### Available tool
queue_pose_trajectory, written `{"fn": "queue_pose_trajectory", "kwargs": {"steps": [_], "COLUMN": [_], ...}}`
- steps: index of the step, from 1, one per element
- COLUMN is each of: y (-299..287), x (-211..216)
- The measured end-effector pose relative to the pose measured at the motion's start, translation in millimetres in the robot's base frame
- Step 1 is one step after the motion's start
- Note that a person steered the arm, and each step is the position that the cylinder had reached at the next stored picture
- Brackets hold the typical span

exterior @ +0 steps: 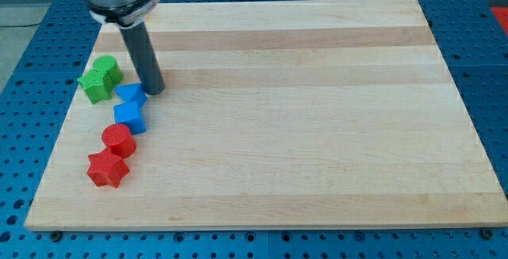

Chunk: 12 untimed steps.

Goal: Push the yellow hexagon close to the yellow heart

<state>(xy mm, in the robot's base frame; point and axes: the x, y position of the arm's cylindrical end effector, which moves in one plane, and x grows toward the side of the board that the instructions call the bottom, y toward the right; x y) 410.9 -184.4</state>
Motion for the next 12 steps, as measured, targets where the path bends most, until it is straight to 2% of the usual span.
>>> {"fn": "queue_pose_trajectory", "kwargs": {"steps": [1,4,6,9,12], "y": [-15,18,36,1,-32], "x": [-6,-69,-77,-109,-111]}}
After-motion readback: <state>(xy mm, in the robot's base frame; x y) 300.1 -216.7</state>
